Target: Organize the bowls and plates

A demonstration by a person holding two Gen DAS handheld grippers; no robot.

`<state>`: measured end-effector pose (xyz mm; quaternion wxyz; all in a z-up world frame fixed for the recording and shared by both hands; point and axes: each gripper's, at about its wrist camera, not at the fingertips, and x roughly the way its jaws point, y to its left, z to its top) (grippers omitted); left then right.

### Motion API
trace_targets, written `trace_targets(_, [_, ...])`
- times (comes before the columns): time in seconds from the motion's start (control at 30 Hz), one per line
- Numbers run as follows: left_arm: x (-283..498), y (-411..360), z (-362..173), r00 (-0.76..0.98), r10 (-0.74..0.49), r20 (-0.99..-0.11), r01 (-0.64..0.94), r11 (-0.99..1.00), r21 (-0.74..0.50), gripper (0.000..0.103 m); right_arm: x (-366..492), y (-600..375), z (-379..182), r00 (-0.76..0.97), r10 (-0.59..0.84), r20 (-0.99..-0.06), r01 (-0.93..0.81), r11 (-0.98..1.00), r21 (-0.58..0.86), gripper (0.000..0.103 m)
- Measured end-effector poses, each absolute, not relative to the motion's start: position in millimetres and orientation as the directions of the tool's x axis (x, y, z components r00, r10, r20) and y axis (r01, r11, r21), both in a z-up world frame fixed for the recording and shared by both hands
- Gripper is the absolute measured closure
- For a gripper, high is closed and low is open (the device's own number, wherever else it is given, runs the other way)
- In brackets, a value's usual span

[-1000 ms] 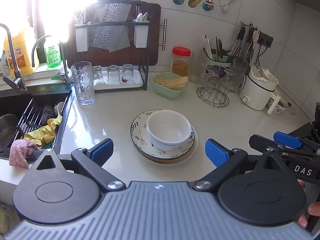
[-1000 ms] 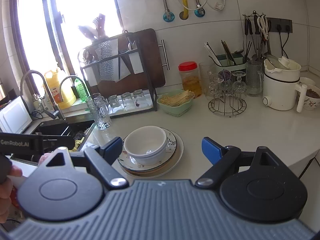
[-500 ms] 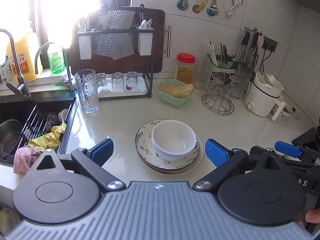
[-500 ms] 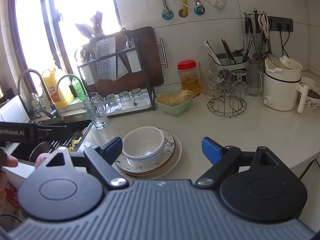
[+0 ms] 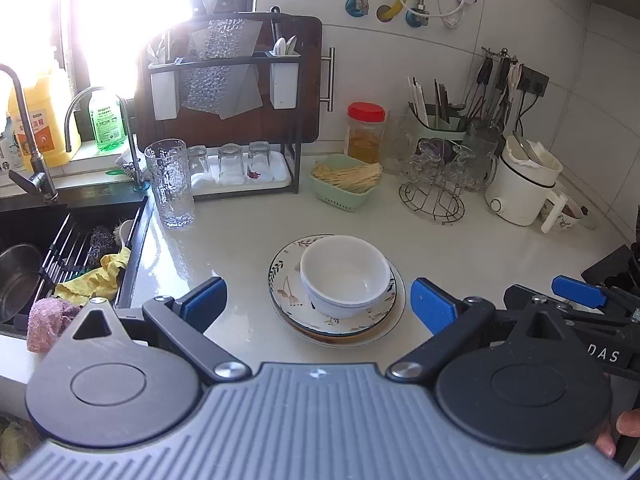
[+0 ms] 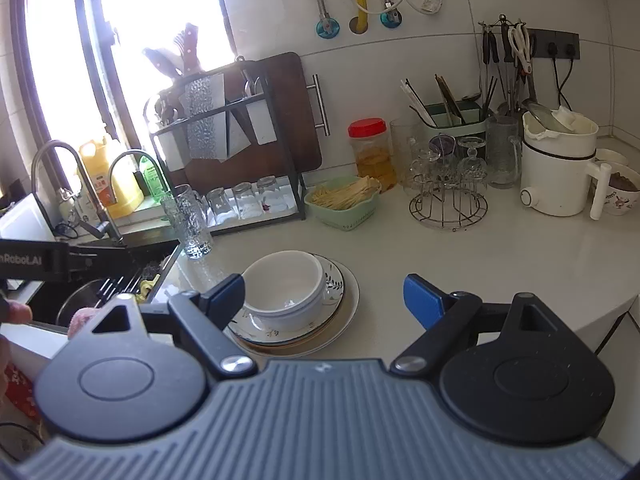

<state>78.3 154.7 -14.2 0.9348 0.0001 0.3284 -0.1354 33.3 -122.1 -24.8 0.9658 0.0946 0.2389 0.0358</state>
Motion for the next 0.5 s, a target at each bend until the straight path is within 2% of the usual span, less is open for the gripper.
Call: trace_targets(0.5, [81.4, 147.7, -25.5, 0.735, -0.277, -0.620, 0.282, 0.955, -0.091, 0.003, 33.6, -126.3, -28.3, 0.886, 0.104, -0.452, -0.018, 0.981, 0.192, 0.015])
